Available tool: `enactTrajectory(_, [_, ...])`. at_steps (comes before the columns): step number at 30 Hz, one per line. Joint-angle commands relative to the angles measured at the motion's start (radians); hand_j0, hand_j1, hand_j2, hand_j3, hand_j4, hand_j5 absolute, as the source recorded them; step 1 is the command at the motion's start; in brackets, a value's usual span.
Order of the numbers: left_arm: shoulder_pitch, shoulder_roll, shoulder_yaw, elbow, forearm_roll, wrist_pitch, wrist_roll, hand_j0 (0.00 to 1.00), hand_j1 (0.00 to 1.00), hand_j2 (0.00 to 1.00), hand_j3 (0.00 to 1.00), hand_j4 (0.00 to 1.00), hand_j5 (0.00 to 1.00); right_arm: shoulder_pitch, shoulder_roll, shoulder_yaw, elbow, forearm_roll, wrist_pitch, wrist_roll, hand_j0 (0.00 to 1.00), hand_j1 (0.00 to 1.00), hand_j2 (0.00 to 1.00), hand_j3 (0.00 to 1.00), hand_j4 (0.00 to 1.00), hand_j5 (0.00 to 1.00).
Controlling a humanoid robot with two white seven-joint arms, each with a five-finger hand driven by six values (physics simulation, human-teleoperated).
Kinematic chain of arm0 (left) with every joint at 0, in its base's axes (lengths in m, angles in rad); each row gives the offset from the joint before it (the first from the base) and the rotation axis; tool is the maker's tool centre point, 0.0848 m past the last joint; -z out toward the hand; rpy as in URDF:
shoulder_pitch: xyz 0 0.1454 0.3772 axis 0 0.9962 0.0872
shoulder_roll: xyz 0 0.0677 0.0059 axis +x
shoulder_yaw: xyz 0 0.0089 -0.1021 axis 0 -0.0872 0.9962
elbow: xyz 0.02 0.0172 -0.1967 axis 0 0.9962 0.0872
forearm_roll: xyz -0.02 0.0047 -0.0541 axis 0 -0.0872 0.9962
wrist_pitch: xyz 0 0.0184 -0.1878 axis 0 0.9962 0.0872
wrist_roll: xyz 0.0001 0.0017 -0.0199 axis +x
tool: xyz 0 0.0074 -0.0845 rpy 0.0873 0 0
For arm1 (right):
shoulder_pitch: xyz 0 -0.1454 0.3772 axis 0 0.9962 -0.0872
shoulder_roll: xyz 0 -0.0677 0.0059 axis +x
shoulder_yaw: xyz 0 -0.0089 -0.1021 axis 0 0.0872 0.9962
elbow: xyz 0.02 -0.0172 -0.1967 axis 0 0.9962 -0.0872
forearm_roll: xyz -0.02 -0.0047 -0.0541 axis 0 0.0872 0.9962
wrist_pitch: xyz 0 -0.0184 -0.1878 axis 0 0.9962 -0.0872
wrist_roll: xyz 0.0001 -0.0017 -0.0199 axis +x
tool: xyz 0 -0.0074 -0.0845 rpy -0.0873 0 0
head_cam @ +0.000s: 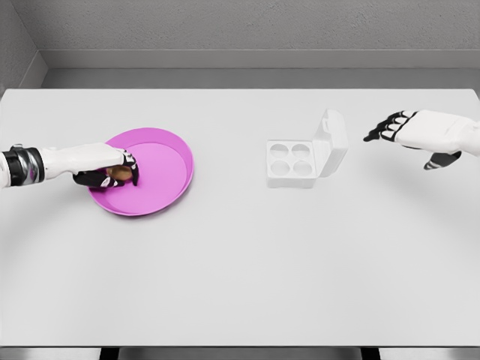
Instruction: Pack egg into the box and close the box lid
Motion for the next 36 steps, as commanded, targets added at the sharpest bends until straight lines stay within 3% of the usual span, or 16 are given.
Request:
enactTrajectory(1, [0.0, 0.001, 0.001, -0.001, 0.007, 0.003, 0.001, 0.32, 0.32, 0.32, 0.32, 0.32, 0.32, 0.0, -0.002, 0.01, -0.001, -0.003, 0.002, 0.0, 1.0, 1.0, 1.0, 1.0, 1.0, 1.0])
enactTrajectory(4, [-0.012, 0.002, -0.019, -0.004, 0.008, 0.003, 0.001, 0.3, 0.3, 0.3, 0.3, 0.3, 0.3, -0.002, -0.004, 0.01, -0.006, -0.003, 0.002, 0.0, 1.0, 1.0, 1.0, 1.0, 1.0, 1.0])
enactTrajectory(8, [-0.009, 0.028, -0.024, -0.099, 0.008, 0.003, 0.001, 0.27, 0.27, 0.27, 0.27, 0.27, 0.27, -0.002, -0.005, 0.013, -0.004, -0.003, 0.002, 0.0, 1.0, 1.0, 1.0, 1.0, 1.0, 1.0])
enactTrajectory(15, [-0.038, 0.001, -0.025, -0.132, 0.008, 0.003, 0.001, 0.25, 0.25, 0.25, 0.25, 0.25, 0.25, -0.002, -0.007, 0.013, -0.004, -0.003, 0.002, 0.0, 1.0, 1.0, 1.0, 1.0, 1.0, 1.0])
enactTrajectory(23, [-0.074, -0.11, -0.035, -0.132, 0.007, 0.003, 0.001, 0.25, 0.25, 0.25, 0.25, 0.25, 0.25, -0.002, -0.008, 0.02, -0.004, -0.002, 0.002, 0.0, 1.0, 1.0, 1.0, 1.0, 1.0, 1.0])
enactTrajectory(36, [-0.163, -0.252, -0.114, -0.122, 0.005, 0.003, 0.001, 0.24, 0.24, 0.24, 0.24, 0.24, 0.24, 0.0, -0.013, 0.036, -0.004, -0.002, 0.002, 0.0, 1.0, 1.0, 1.0, 1.0, 1.0, 1.0])
